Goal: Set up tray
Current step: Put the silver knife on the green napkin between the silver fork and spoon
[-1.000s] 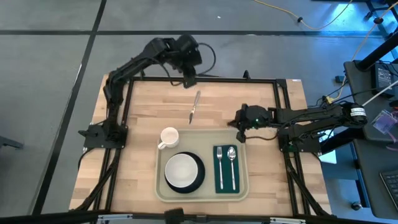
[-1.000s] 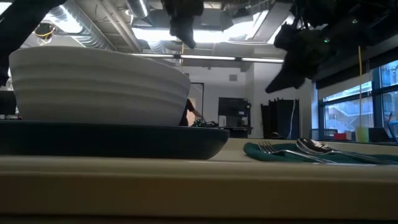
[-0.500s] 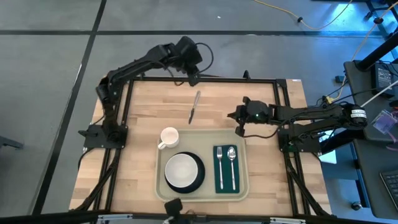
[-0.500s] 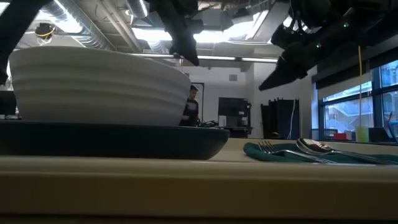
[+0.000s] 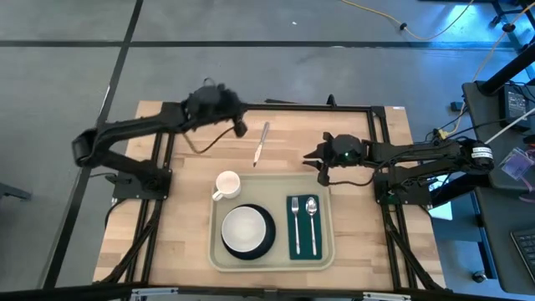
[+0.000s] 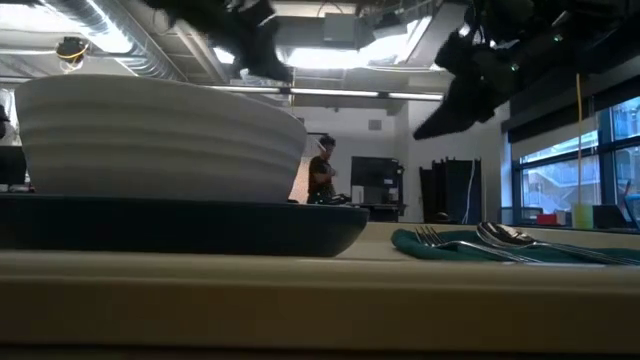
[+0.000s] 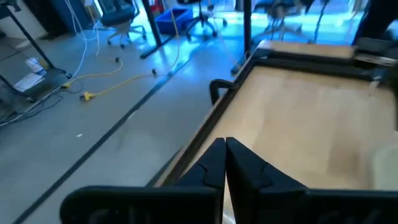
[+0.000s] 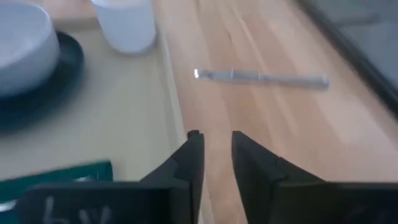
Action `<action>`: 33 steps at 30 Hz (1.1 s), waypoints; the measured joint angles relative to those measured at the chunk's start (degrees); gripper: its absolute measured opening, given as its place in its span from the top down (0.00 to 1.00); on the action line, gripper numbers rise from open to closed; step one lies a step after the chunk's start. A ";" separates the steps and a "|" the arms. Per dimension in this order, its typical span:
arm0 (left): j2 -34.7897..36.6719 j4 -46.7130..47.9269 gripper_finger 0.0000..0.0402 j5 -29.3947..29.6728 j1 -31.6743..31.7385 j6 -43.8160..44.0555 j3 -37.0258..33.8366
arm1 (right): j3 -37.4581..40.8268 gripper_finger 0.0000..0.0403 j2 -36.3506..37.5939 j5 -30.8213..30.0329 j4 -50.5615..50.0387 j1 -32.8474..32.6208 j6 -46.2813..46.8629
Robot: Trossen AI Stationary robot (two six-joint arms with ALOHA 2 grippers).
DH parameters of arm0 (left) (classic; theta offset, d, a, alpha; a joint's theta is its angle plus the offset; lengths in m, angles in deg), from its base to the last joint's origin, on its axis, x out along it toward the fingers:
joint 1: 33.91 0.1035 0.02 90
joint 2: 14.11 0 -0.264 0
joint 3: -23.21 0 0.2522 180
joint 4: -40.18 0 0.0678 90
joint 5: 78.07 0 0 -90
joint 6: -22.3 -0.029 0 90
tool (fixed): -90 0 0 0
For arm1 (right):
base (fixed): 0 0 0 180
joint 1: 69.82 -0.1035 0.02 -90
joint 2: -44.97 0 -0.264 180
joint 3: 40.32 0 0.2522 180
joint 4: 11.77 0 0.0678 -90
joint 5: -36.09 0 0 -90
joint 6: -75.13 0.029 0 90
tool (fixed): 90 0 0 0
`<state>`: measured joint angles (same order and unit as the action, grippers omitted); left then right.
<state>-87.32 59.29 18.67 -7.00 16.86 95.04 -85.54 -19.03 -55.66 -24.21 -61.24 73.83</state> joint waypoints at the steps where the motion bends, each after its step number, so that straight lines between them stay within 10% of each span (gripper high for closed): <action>1: 1.70 -2.63 0.98 -0.01 -0.24 1.00 -3.39 | 0.00 0.76 0.00 0.64 1.11 0.00 -0.55; 9: 11.37 -18.53 0.99 0.04 -0.65 2.31 -23.56 | 0.00 0.49 0.00 0.97 6.24 0.00 2.30; 19: 12.96 -21.45 0.97 -0.63 -0.63 2.00 -28.53 | -1.46 0.35 -3.24 -3.97 10.60 -0.83 -4.88; 33: 12.96 -22.37 0.97 -0.04 -0.57 -4.34 -28.53 | -44.45 0.36 -35.42 11.82 -22.30 14.10 -38.98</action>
<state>-74.36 36.92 18.62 -7.56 12.52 66.51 -129.99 -54.45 -43.85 -46.51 -47.14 34.84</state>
